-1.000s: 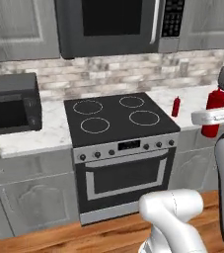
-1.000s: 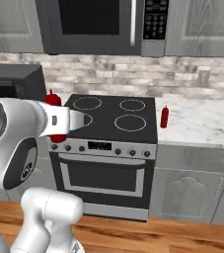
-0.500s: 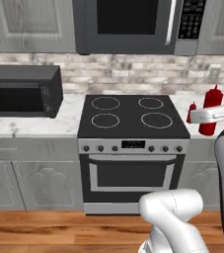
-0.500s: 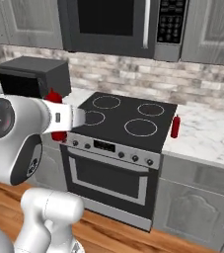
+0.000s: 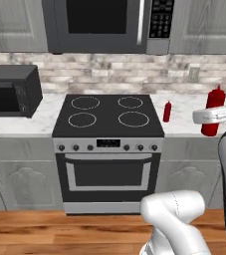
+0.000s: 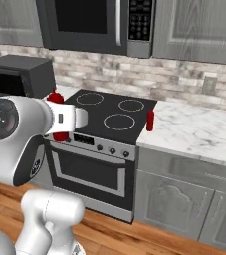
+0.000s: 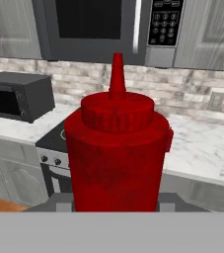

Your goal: Take 2 condiments from the cabinet and move them on the counter near the stove.Make sure the condiments are lined up with each other, next to each other.

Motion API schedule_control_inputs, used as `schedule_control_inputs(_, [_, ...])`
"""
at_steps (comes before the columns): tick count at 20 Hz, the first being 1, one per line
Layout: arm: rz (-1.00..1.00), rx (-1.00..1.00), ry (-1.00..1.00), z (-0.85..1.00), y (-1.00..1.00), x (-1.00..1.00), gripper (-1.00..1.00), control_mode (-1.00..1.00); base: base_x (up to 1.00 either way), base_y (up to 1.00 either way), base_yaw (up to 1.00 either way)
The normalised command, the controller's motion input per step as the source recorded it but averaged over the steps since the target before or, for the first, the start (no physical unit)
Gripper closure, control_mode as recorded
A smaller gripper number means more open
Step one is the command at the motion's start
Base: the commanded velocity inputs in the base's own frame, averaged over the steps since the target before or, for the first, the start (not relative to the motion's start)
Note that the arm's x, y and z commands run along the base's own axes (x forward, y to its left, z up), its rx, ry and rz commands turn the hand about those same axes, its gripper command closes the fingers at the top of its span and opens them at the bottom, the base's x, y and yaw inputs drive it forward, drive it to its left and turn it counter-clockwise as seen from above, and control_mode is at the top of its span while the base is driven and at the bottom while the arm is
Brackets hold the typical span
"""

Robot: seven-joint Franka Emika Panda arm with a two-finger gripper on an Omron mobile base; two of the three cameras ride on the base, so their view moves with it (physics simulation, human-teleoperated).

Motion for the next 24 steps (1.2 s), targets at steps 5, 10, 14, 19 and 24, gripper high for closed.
schedule_control_inputs(5, [0.0, 0.0, 0.0, 0.0, 0.0, 0.0, 1.0, 1.0, -0.04, -0.2, -0.12])
schedule_control_inputs(10, [0.0, 0.0, 0.0, 0.0, 0.0, 0.0, 1.0, 1.0, 0.22, 0.0, -0.01])
schedule_control_inputs(14, [0.0, 0.0, 0.0, 0.0, 0.0, 0.0, 1.0, 1.0, 0.31, 0.0, 0.0])
schedule_control_inputs(19, [0.0, 0.0, 0.0, 0.0, 0.0, 0.0, 1.0, 1.0, 0.35, 0.0, 0.0])
schedule_control_inputs(24, [0.0, 0.0, 0.0, 0.0, 0.0, 0.0, 1.0, 1.0, 0.41, 0.0, 0.0])
